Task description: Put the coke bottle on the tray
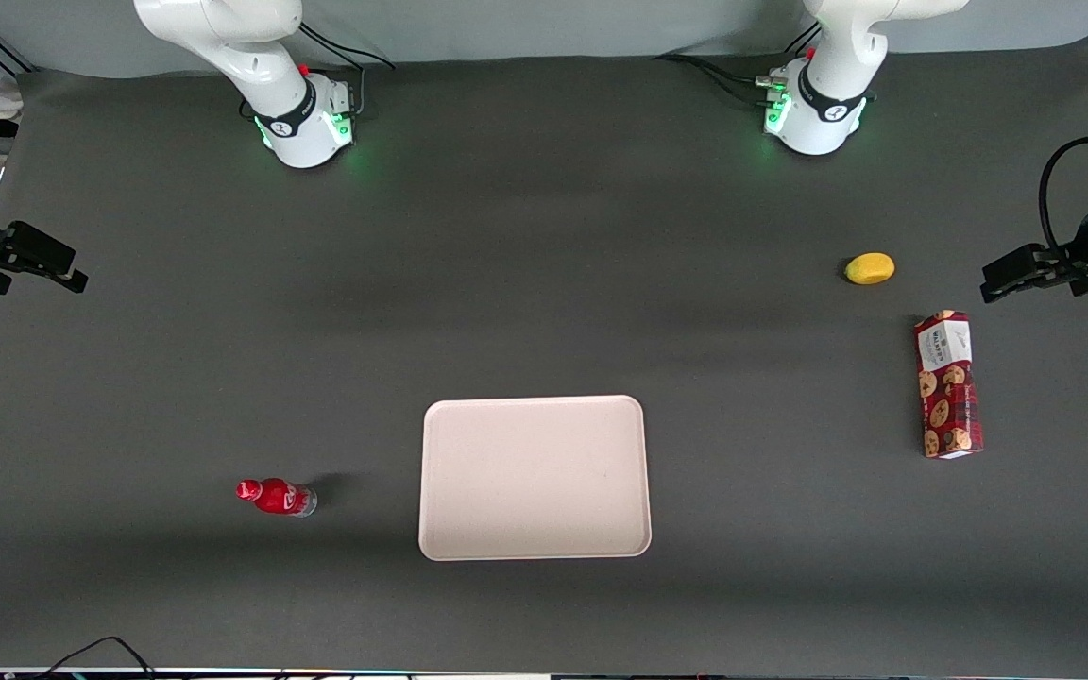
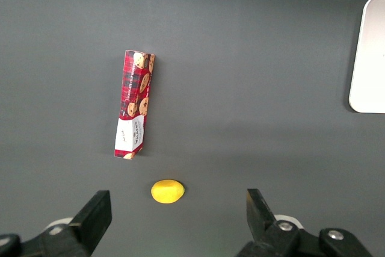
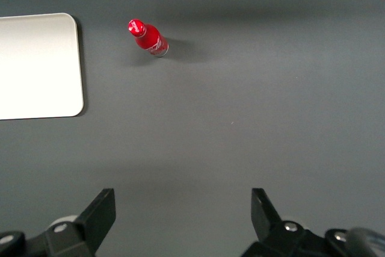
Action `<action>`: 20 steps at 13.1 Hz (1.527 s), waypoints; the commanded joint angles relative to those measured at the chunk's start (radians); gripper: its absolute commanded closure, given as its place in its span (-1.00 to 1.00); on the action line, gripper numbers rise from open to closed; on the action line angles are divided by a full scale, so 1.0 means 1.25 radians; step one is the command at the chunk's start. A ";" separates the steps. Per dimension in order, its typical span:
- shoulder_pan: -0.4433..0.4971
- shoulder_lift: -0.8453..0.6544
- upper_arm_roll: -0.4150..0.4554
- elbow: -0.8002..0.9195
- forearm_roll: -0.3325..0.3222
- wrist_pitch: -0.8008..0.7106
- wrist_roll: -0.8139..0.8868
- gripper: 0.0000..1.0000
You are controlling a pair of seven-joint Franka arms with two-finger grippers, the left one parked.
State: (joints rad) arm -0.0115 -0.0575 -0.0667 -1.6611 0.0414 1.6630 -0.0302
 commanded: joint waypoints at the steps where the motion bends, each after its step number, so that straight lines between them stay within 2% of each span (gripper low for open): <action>1: -0.004 -0.009 -0.002 -0.005 0.001 0.007 -0.014 -1.00; 15: -0.007 -0.008 -0.002 -0.003 -0.007 -0.001 -0.022 -1.00; 20: 0.030 0.048 -0.001 0.054 -0.006 0.002 -0.016 -1.00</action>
State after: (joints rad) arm 0.0014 -0.0503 -0.0672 -1.6522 0.0381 1.6671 -0.0333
